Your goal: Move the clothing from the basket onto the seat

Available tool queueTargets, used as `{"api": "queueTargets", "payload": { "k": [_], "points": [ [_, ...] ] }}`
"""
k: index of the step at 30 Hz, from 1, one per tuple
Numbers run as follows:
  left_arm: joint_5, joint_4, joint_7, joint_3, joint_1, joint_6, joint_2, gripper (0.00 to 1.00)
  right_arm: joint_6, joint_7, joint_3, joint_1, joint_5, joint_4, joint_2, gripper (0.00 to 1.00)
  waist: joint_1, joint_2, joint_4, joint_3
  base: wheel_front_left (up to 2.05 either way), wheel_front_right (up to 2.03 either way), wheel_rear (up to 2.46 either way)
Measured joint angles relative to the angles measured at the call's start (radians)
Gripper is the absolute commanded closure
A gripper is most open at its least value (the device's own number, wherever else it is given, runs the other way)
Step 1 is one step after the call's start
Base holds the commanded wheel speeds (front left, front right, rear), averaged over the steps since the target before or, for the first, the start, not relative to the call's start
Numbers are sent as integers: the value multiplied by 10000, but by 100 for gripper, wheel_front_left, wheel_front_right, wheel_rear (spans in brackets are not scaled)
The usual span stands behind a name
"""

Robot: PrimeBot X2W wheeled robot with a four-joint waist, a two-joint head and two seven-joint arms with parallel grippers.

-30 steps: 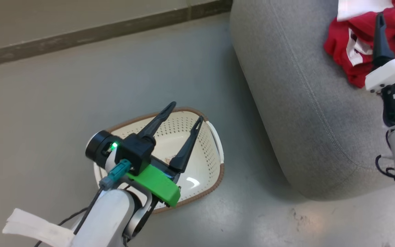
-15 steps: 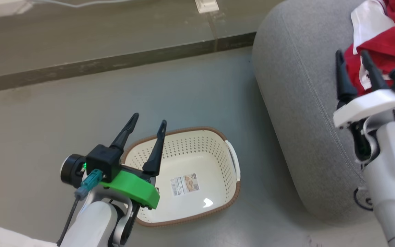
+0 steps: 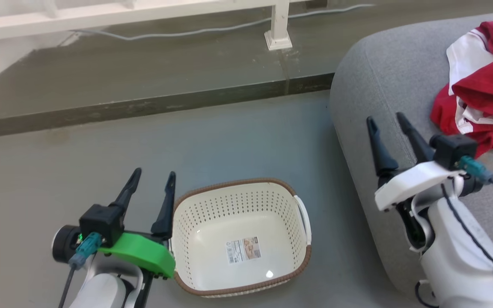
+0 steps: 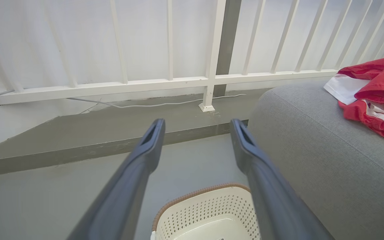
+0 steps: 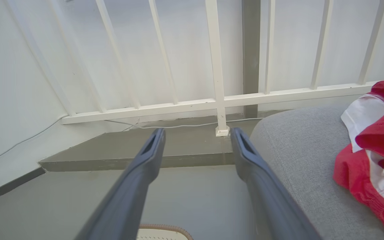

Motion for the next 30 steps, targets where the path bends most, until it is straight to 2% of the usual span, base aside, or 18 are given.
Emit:
{"api": "queueTargets", "payload": {
  "k": [10,19,30],
  "points": [
    [-27,42,-71,543,487,94,44,0,-35,0,307,915,-196,-648,148,0,0,0,70,-331,0,0,0],
    [-25,50,-75,938,918,186,48,0,-458,4,301,1503,-424,-1137,128,0,0,0,48,-476,0,0,0],
    [117,81,-82,1287,1236,209,0,0,-617,161,347,1962,-477,-1751,88,0,0,0,11,-578,0,0,0]
  ]
}}
